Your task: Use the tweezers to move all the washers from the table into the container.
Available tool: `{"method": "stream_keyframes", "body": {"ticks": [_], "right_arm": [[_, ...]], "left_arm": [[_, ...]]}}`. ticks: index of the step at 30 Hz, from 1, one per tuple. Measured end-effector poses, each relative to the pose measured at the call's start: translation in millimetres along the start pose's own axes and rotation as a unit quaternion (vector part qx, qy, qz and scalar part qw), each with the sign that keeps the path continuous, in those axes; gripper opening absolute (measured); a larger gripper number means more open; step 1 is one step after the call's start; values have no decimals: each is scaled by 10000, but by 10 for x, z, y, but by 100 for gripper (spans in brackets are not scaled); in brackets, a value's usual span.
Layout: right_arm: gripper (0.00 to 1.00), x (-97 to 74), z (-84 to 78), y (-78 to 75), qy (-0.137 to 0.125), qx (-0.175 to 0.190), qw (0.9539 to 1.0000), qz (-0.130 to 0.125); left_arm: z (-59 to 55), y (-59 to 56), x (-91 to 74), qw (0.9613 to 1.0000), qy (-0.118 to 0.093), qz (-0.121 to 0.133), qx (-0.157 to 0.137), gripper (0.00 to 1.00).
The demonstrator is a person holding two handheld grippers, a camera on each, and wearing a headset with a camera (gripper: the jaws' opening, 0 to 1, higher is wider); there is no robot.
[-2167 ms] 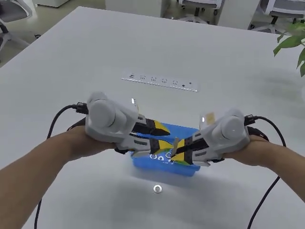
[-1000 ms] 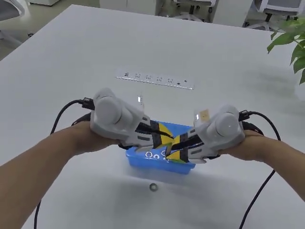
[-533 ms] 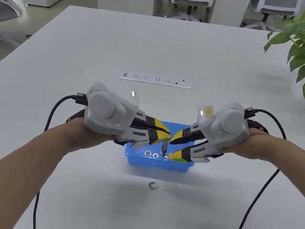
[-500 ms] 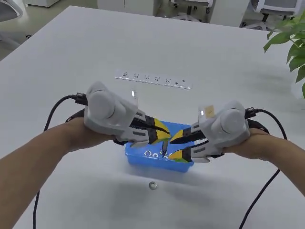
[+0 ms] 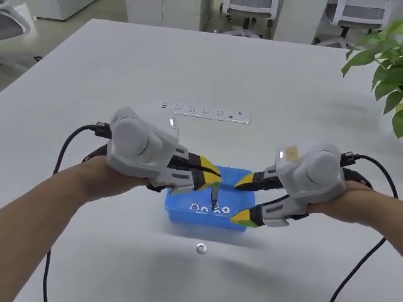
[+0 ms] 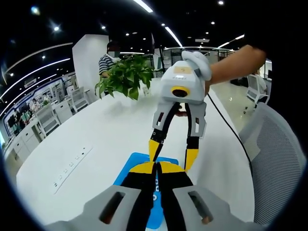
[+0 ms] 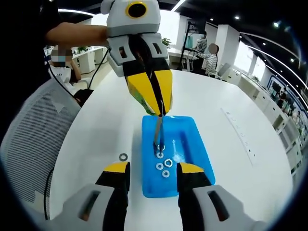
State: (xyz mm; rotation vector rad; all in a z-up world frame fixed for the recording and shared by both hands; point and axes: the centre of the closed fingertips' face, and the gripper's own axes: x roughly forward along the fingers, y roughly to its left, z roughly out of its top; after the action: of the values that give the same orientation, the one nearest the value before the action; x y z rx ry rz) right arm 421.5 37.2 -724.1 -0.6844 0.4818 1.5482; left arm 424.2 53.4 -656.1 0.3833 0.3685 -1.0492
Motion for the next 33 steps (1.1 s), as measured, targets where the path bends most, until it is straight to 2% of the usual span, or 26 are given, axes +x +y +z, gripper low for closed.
{"method": "stream_keyframes", "body": {"ticks": [5,10,20,33], "right_arm": [[47,-64,-6,48,-40,105,9999,-84],[58,-122,-3,92,-101,267,9994,-181],[68,-213,-62,233,-148,475,9983,-295],[86,-300,-100,291,-225,778,9951,-568]], "left_arm": [[24,-10,-57,10000,13,44,-2,5],[51,-22,-107,10000,15,75,8,5],[90,-61,-216,9999,8,146,-13,5],[115,-131,-338,9998,33,163,-122,5]]}}
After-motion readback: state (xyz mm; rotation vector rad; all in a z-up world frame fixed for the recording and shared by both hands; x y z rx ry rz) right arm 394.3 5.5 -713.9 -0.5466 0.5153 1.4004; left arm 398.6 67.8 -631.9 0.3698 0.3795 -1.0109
